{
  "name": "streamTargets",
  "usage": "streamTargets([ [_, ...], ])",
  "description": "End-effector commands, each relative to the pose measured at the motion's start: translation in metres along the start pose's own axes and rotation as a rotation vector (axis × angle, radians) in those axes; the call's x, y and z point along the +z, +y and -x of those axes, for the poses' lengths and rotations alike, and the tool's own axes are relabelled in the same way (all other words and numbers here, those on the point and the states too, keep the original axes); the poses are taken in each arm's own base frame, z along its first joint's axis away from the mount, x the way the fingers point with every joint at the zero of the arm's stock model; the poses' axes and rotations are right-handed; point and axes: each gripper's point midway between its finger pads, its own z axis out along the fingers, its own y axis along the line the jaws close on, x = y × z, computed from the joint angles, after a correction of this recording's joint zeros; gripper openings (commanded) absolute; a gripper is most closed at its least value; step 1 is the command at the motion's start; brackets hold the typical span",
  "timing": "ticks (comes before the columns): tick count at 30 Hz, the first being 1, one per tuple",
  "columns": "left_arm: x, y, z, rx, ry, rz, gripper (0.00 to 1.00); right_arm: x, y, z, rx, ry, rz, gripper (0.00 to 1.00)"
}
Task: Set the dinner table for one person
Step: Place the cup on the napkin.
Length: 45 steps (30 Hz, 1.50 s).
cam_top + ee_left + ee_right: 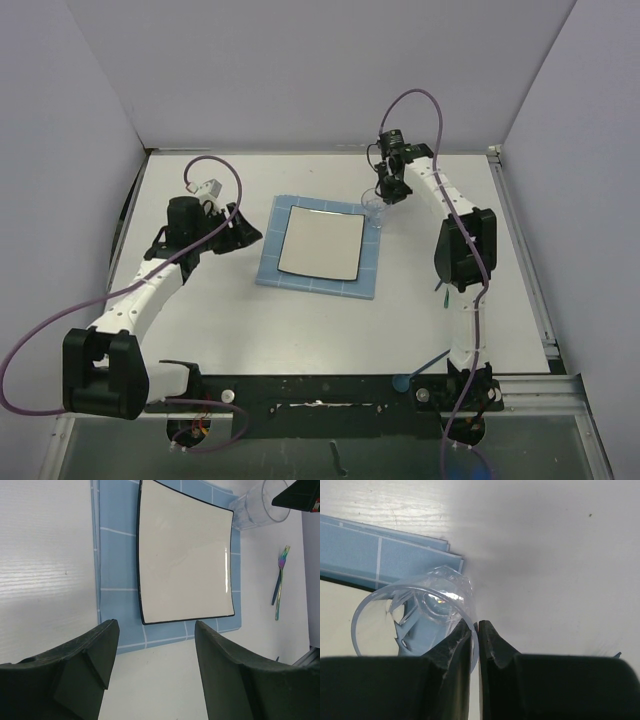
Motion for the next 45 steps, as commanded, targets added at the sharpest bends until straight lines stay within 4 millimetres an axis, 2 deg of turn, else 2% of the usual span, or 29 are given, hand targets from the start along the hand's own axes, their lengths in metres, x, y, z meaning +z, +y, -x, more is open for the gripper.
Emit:
streamTargets([
  [1,0.001,-0.006,0.014,0.018,-0.030,-0.029,0.60,0.000,0.008,0.023,0.023,-0.063,0.036,0.00],
  [6,0.002,-0.004,0.015,0.018,-0.027,-0.027,0.60,0.007,0.010,0.024,0.027,-0.062,0.041,0.00],
  [12,0.003,-0.003,0.015,0.016,-0.023,-0.029,0.60,0.005,0.011,0.032,0.030,-0.074,0.053,0.00],
  [18,0.003,-0.003,0.014,0.014,-0.023,-0.031,0.60,0.008,0.013,0.026,0.030,-0.053,0.074,0.00],
  [27,0.001,-0.005,0.013,0.011,-0.024,-0.036,0.60,0.003,0.010,0.022,0.021,-0.052,0.065,0.27],
  [32,0.002,-0.005,0.012,0.008,-0.022,-0.041,0.60,-0.008,0.007,0.028,0.026,-0.080,0.068,0.33],
  [34,0.004,-0.004,0.012,0.009,-0.022,-0.044,0.60,-0.013,0.006,0.031,0.029,-0.087,0.075,0.40],
  [38,0.005,-0.004,0.012,0.009,-0.022,-0.048,0.60,-0.026,0.002,0.040,0.024,-0.102,0.077,0.44],
  [39,0.004,-0.005,0.012,0.008,-0.023,-0.050,0.60,-0.036,-0.001,0.049,0.022,-0.128,0.073,0.44],
  [41,0.003,-0.007,0.013,0.011,-0.029,-0.053,0.60,-0.046,-0.006,0.056,0.020,-0.144,0.060,0.45],
  [45,-0.001,-0.010,0.015,0.014,-0.037,-0.059,0.60,-0.084,-0.023,0.071,0.035,-0.204,0.023,0.45],
])
